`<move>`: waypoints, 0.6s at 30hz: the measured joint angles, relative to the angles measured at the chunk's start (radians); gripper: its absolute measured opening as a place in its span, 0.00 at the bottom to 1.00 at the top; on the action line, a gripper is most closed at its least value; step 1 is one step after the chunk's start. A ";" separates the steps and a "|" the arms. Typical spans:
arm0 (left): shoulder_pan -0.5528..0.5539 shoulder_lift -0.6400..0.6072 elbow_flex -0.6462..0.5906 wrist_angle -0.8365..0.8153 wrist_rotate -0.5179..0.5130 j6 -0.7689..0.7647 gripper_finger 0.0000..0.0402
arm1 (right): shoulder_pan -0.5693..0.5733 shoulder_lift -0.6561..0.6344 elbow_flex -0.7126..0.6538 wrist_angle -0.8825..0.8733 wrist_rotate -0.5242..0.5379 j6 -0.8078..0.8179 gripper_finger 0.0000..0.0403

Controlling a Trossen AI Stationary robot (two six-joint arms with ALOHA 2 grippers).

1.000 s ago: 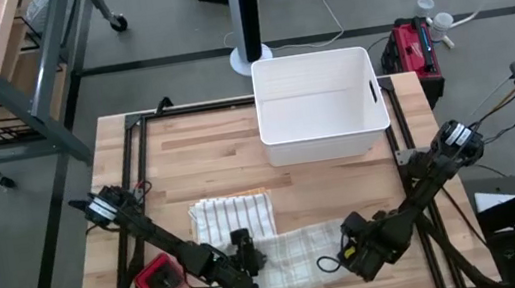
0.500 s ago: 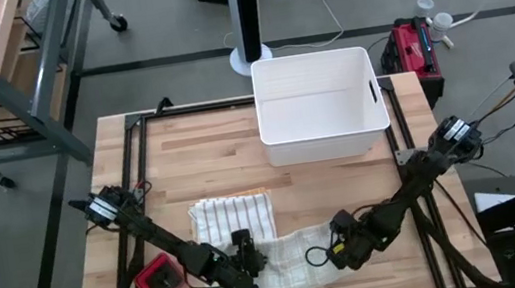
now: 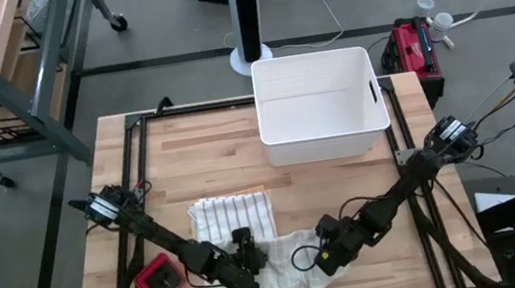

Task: Fold towel
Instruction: Fold the light gray patterned towel

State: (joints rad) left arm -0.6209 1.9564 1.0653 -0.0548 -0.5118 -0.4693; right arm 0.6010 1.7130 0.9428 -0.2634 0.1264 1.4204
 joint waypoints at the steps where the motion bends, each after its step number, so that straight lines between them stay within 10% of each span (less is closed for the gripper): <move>1: 0.000 0.000 0.000 -0.007 -0.001 0.004 0.09 | 0.001 0.000 0.000 0.000 0.001 0.000 0.04; 18: 0.003 -0.029 0.016 -0.033 -0.029 0.008 0.09 | 0.013 -0.049 0.167 -0.166 0.062 -0.062 0.00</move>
State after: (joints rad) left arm -0.6174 1.9274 1.0811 -0.0875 -0.5404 -0.4612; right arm 0.6144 1.6638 1.1094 -0.4298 0.1886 1.3588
